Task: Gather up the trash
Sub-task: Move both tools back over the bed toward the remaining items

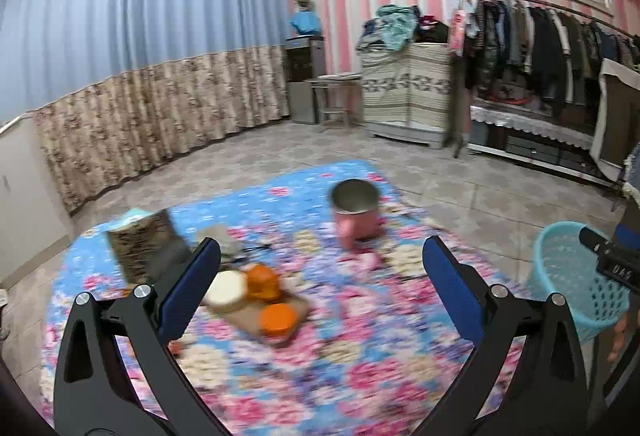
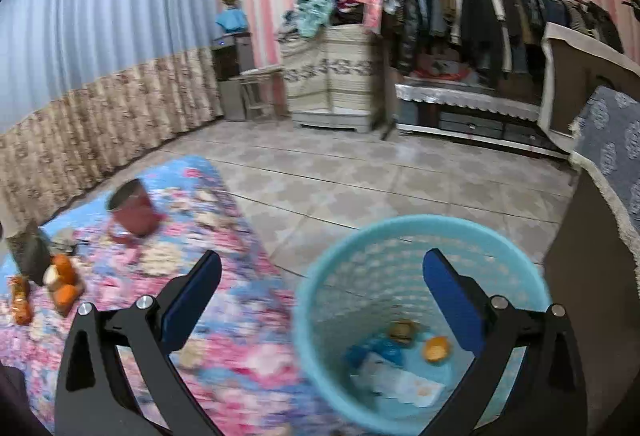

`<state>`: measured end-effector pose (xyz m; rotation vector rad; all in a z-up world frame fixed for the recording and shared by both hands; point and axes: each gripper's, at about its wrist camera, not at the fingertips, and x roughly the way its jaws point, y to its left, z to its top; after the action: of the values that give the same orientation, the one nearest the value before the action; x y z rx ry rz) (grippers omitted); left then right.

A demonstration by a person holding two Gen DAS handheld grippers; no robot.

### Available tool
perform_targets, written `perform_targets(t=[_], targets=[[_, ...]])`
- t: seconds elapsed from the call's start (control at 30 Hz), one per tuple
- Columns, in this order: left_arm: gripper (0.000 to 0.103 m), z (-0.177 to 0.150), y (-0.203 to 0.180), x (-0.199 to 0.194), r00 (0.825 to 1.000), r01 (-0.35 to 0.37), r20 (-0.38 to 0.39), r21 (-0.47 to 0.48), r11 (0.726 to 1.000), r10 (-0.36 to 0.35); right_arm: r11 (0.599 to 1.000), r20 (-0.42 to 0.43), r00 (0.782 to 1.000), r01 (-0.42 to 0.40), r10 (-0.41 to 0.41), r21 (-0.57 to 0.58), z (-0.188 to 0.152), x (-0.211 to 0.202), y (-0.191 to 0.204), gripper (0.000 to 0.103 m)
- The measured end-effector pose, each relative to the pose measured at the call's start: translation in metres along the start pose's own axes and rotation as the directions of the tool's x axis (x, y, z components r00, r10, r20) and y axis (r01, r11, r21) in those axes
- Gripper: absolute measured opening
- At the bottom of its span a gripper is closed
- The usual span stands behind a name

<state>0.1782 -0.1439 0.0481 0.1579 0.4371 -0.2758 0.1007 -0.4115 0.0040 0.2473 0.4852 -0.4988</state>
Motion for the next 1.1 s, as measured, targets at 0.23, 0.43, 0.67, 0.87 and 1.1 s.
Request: perform_targets(t=[0.23, 0.43, 0.67, 0.87, 1.1], targets=[[0.098, -0.017, 0.073, -0.006, 0.992, -0.124, -0.013, -0.013, 0.992, 0.124, 0.992, 0.012, 0.993, -0.12, 0.12, -0.043, 0.002, -0.014, 0.079, 0.098], [0.098, -0.038, 0.13, 0.004, 0.981, -0.188, -0.06, -0.092, 0.978, 0.183, 0.972, -0.001, 0.977, -0.21, 0.211, -0.1, -0.007, -0.021, 0.14, 0.098], [0.098, -0.064, 0.179, 0.016, 0.966, -0.251, -0.098, -0.111, 0.962, 0.24, 0.948, -0.053, 0.969, -0.247, 0.241, -0.201, -0.031, -0.002, 0.195, 0.098], [0.098, -0.089, 0.208, 0.042, 0.961, -0.21, -0.221, -0.179, 0.961, 0.168, 0.93, -0.124, 0.962, -0.268, 0.244, -0.25, -0.049, 0.028, 0.224, 0.098], [0.098, -0.104, 0.224, 0.074, 0.942, -0.176, -0.325, -0.276, 0.945, 0.08, 0.919, -0.151, 0.952, -0.299, 0.267, -0.257, -0.046, 0.06, 0.253, 0.098]])
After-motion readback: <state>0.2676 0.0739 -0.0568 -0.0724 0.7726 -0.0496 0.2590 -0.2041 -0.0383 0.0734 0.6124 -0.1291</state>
